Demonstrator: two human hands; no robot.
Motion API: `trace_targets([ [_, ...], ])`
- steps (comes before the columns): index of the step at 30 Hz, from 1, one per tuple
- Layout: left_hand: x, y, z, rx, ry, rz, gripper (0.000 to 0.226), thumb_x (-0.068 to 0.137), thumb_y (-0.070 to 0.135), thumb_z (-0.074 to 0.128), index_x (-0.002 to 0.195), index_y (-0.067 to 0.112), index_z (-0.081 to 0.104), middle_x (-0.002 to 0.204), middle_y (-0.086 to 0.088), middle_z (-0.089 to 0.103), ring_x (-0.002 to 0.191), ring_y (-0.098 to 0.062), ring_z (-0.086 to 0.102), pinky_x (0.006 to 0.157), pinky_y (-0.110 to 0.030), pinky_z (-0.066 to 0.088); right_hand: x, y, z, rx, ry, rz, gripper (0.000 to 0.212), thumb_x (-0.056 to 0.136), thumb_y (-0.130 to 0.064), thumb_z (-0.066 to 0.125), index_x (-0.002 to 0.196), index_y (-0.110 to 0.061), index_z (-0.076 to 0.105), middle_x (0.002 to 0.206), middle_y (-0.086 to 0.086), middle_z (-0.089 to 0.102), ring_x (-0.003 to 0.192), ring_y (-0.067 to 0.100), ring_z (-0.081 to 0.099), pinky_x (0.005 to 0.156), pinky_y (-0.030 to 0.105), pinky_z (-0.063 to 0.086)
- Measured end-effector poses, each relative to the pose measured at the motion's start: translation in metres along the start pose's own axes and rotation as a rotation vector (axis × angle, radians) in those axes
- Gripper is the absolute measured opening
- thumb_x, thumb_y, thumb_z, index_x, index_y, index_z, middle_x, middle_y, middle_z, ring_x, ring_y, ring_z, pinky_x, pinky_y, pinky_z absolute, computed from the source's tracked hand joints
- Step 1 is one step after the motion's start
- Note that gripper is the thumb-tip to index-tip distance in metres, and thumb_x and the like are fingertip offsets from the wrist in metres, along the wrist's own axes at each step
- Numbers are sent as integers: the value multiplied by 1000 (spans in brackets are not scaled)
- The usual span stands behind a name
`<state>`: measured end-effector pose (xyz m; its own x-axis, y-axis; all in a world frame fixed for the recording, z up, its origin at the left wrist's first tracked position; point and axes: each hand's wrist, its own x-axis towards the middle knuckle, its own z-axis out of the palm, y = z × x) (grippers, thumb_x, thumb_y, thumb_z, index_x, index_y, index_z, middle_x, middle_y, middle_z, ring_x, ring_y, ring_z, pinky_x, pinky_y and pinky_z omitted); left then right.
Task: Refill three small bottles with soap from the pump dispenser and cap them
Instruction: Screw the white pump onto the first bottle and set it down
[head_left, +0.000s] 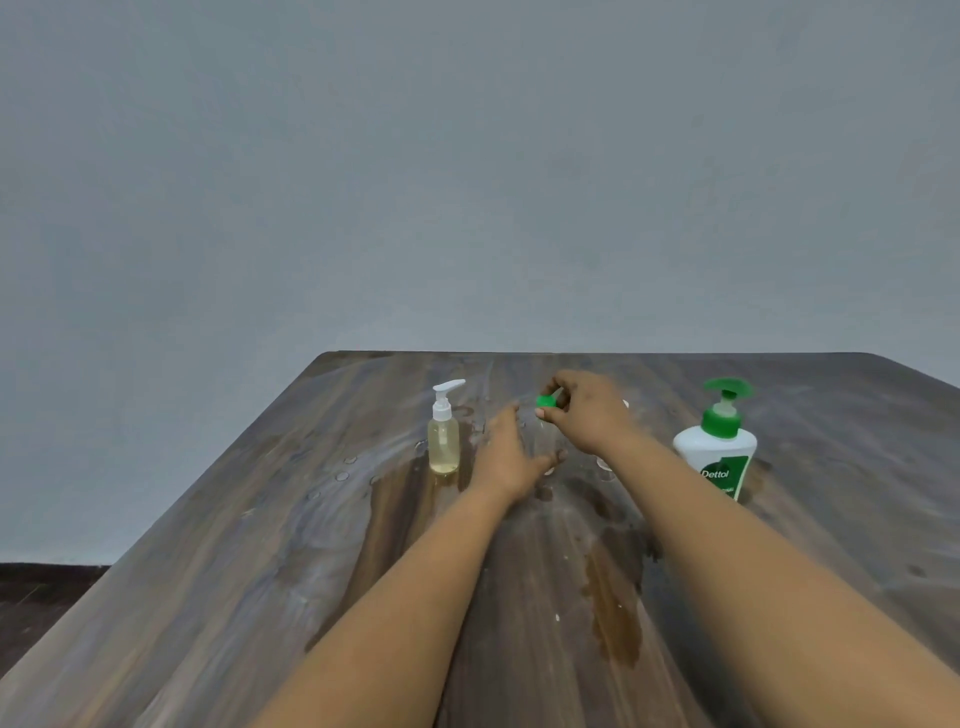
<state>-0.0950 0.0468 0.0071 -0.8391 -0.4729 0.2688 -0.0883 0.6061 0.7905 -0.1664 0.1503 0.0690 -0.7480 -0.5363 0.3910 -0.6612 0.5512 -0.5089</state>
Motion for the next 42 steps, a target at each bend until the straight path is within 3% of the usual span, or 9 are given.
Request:
trace_targets([
  [4, 12, -6, 12, -85, -61, 15, 61, 83, 32, 76, 135, 20, 47, 138, -4, 52, 128, -24, 49, 97, -32, 41, 3, 0, 1, 39, -18, 7, 23, 85, -13, 75, 104, -5, 66, 97, 8, 65, 81, 15, 53, 66, 17, 34],
  [8, 17, -15, 11, -153, -86, 45, 46, 84, 30, 76, 124, 22, 54, 111, 0, 62, 101, -20, 61, 76, -24, 46, 9, 0, 1, 0, -49, -24, 23, 83, -21, 77, 100, -8, 66, 94, 5, 67, 79, 14, 54, 71, 21, 40],
  [11, 19, -21, 8, -120, -79, 42, 48, 82, 32, 77, 123, 20, 55, 113, -1, 62, 100, -19, 61, 86, -31, 50, 11, -1, 1, -38, -55, -45, 33, 78, -33, 81, 95, -11, 65, 82, -2, 58, 76, 12, 52, 68, 22, 38],
  [17, 21, -27, 7, -146, -77, 97, 46, 83, 26, 76, 125, 19, 58, 119, 0, 62, 101, -22, 65, 93, -44, 51, 13, -4, 11, -128, -43, -50, 25, 85, -27, 74, 84, -7, 61, 88, 8, 63, 79, 19, 54, 74, 35, 48],
  [26, 21, -32, 7, -163, -86, 109, 31, 87, 24, 72, 113, 32, 57, 98, -7, 69, 76, -15, 63, 77, -31, 50, 25, -7, -8, -200, -298, -118, 33, 91, -13, 65, 124, -14, 64, 128, 5, 62, 115, 19, 58, 95, 22, 42],
  [29, 21, -33, 6, -108, -101, 91, 38, 88, 27, 70, 122, 24, 53, 101, 7, 62, 81, -8, 60, 73, -19, 47, 25, -10, -7, -124, -294, -103, 48, 86, -38, 73, 127, -18, 59, 122, 1, 60, 109, 16, 58, 93, 26, 44],
  [32, 21, -33, 6, -102, -96, 84, 43, 89, 24, 69, 126, 15, 52, 114, 3, 63, 93, -11, 62, 85, -26, 49, 18, -13, 4, -192, -142, -58, 54, 78, -53, 74, 108, -10, 61, 102, 4, 60, 91, 19, 57, 80, 32, 49],
  [39, 19, -32, 3, -139, -118, 110, 39, 87, 21, 71, 123, 21, 56, 118, 0, 63, 100, -20, 66, 94, -38, 51, 21, -17, 5, -231, -219, -117, 18, 88, -14, 69, 106, -8, 66, 109, 7, 65, 97, 21, 61, 77, 28, 47],
  [42, 20, -33, 3, -128, -120, 109, 37, 87, 25, 72, 120, 25, 55, 110, 8, 63, 90, -9, 66, 83, -25, 52, 23, -18, -2, -197, -304, -116, 25, 86, -7, 69, 110, -13, 68, 114, 0, 62, 106, 17, 59, 79, 21, 40],
])
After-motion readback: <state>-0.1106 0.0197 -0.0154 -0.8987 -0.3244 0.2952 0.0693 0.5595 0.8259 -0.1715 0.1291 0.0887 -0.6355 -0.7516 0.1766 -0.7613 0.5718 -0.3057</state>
